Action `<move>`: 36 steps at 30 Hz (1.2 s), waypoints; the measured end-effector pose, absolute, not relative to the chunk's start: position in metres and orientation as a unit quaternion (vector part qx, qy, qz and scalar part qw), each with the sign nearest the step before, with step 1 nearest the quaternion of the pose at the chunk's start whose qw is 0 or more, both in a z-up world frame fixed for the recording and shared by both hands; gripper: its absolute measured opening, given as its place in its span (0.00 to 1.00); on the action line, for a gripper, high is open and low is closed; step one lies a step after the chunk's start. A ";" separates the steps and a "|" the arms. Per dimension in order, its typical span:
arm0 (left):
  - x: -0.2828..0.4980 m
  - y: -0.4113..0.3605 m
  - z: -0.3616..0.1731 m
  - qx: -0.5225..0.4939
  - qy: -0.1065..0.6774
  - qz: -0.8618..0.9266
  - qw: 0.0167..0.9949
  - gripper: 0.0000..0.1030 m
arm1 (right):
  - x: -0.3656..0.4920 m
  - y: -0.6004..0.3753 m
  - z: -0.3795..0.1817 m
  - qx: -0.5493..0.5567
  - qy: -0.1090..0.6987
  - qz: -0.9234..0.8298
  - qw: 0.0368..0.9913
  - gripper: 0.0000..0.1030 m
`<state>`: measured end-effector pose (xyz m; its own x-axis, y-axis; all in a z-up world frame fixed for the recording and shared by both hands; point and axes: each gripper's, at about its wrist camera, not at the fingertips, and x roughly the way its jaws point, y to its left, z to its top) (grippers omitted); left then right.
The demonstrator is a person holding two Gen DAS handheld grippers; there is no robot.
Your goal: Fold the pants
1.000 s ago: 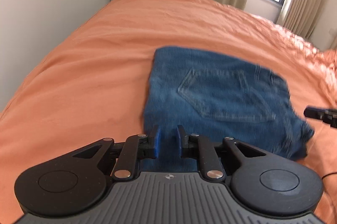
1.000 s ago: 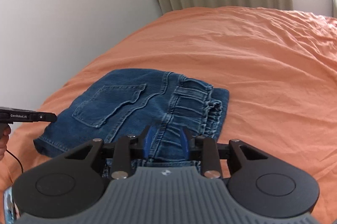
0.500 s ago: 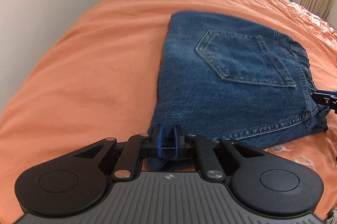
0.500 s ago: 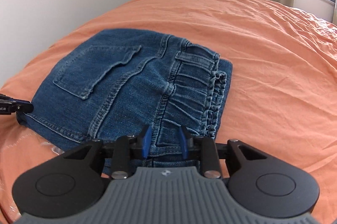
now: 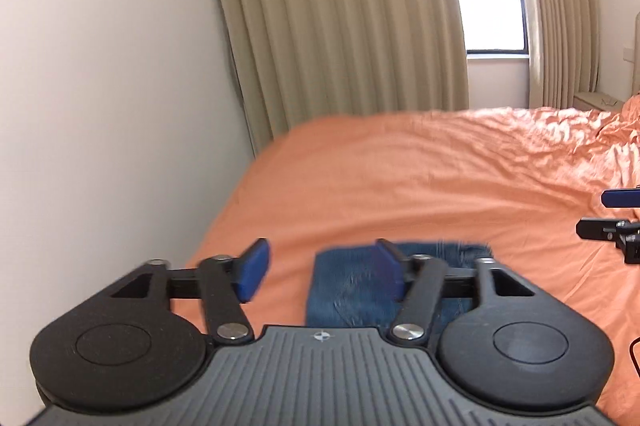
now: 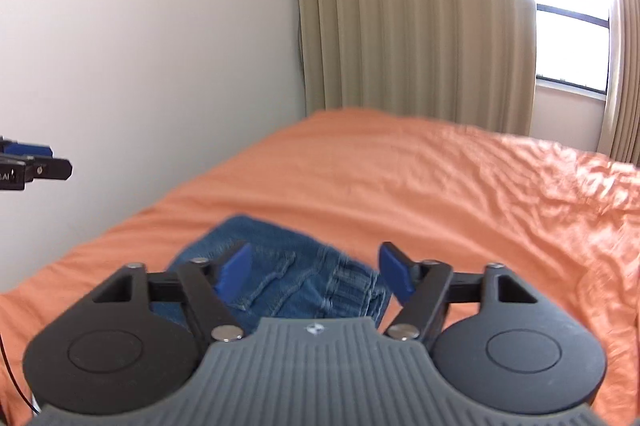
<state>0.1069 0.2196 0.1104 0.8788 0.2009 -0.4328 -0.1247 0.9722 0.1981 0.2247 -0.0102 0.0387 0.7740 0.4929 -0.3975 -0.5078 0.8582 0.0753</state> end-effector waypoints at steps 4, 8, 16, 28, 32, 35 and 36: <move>0.059 0.180 0.151 0.114 0.185 0.103 0.971 0.95 | 0.174 -0.029 0.073 -0.017 0.173 0.268 0.948 0.79; 0.012 0.146 0.157 0.133 0.141 0.128 0.973 1.00 | 0.124 -0.049 0.083 -0.008 0.151 0.266 0.952 0.79; -0.038 0.114 0.127 0.074 0.130 0.134 0.980 1.00 | 0.044 -0.080 0.072 0.013 0.094 0.243 0.965 0.79; -0.019 0.112 0.045 0.021 0.193 0.164 0.967 1.00 | 0.039 -0.077 0.000 0.020 0.169 0.199 0.965 0.79; -0.012 0.119 0.020 0.002 0.229 0.158 0.961 1.00 | 0.046 -0.070 -0.022 0.015 0.202 0.189 0.961 0.79; -0.006 0.119 0.006 0.006 0.251 0.160 0.955 1.00 | 0.051 -0.065 -0.033 0.017 0.221 0.186 0.957 0.79; -0.007 0.119 0.002 0.008 0.255 0.161 0.953 1.00 | 0.052 -0.064 -0.036 0.016 0.225 0.184 0.957 0.79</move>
